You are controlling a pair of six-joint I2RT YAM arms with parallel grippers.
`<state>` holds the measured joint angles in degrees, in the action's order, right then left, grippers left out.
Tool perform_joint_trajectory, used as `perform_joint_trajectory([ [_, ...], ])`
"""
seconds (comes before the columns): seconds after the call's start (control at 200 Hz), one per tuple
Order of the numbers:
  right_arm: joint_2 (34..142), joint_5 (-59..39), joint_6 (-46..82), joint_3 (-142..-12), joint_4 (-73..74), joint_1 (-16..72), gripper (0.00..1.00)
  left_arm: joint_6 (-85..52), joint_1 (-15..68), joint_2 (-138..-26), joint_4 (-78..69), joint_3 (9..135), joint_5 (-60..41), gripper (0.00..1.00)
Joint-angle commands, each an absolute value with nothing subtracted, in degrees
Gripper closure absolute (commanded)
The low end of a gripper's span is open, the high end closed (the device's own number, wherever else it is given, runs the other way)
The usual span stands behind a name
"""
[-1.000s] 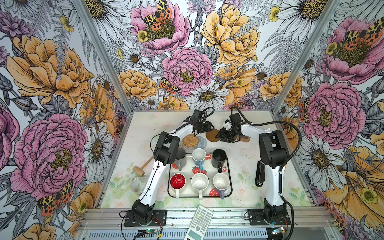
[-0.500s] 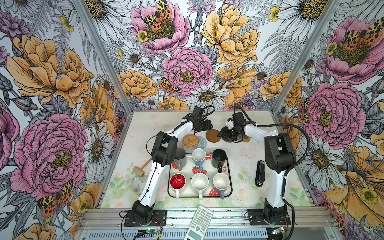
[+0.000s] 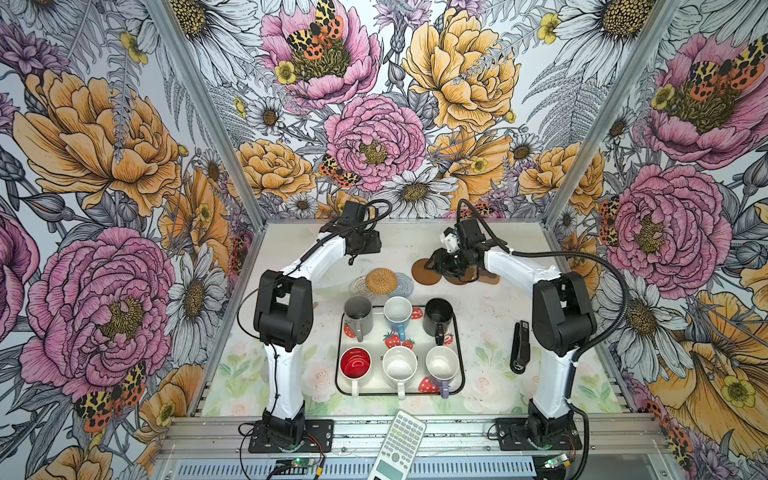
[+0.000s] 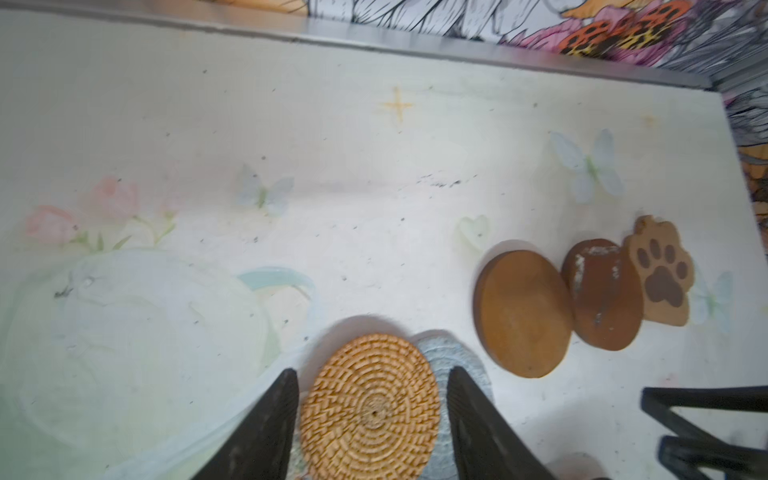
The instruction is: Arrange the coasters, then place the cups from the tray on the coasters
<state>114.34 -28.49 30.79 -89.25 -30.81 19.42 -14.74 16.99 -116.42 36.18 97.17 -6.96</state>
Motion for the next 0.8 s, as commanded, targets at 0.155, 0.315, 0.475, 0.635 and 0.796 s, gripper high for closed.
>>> perform_joint_trajectory([
  [0.155,126.0,-33.4,32.5,-99.1,-30.1,23.5,0.5,-13.6,17.0,-115.2,37.5,88.8,-8.7,0.43],
  [0.315,129.7,-33.8,33.6,-101.8,-30.1,24.2,0.5,-14.2,16.9,-116.8,37.2,88.8,-10.5,0.43],
  [0.475,132.2,-34.3,34.3,-103.6,-30.1,24.3,0.51,-15.5,16.3,-117.9,35.3,87.8,-14.1,0.43],
  [0.635,134.3,-35.0,35.0,-105.1,-30.1,24.8,0.53,-16.8,16.0,-118.4,33.3,85.8,-14.6,0.43],
  [0.796,136.1,-35.8,35.7,-106.9,-30.1,25.2,0.54,-18.5,15.3,-119.4,30.5,84.1,-17.6,0.44],
])
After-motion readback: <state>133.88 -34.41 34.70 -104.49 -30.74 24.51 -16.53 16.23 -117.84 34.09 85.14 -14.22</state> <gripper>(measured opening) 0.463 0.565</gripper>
